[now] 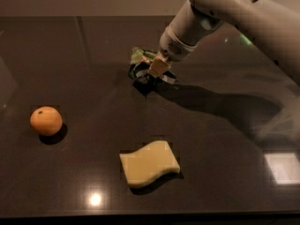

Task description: Move green jalapeno chip bag near sponge

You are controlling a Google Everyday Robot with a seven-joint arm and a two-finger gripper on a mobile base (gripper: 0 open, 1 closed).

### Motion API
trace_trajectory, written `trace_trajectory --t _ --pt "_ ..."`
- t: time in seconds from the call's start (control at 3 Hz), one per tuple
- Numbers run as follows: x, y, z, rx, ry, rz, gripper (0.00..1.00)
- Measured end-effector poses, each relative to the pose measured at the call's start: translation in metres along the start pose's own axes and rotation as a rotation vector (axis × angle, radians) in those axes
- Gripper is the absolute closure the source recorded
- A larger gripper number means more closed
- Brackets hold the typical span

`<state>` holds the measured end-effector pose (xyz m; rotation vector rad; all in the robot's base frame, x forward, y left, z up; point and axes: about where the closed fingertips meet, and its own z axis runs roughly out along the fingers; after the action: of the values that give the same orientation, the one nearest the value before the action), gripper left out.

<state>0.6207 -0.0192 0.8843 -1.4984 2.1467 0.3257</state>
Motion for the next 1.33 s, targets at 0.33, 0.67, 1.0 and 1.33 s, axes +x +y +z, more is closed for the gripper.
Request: trace_trajectory --t 0.33,0.67,1.0,1.33 --pt "0.006 0.042 -0.024 -0.066 -0.028 -0.096 1.0" --pt "0.017 0.093 -0.044 -0.149 -0.048 -0.192 1.0" --pt "0.033 0.127 -0.055 -0.201 -0.055 -0.23 1.0" --pt "0.047 0.15 -0.06 -0.244 -0.044 -0.233 0.85"
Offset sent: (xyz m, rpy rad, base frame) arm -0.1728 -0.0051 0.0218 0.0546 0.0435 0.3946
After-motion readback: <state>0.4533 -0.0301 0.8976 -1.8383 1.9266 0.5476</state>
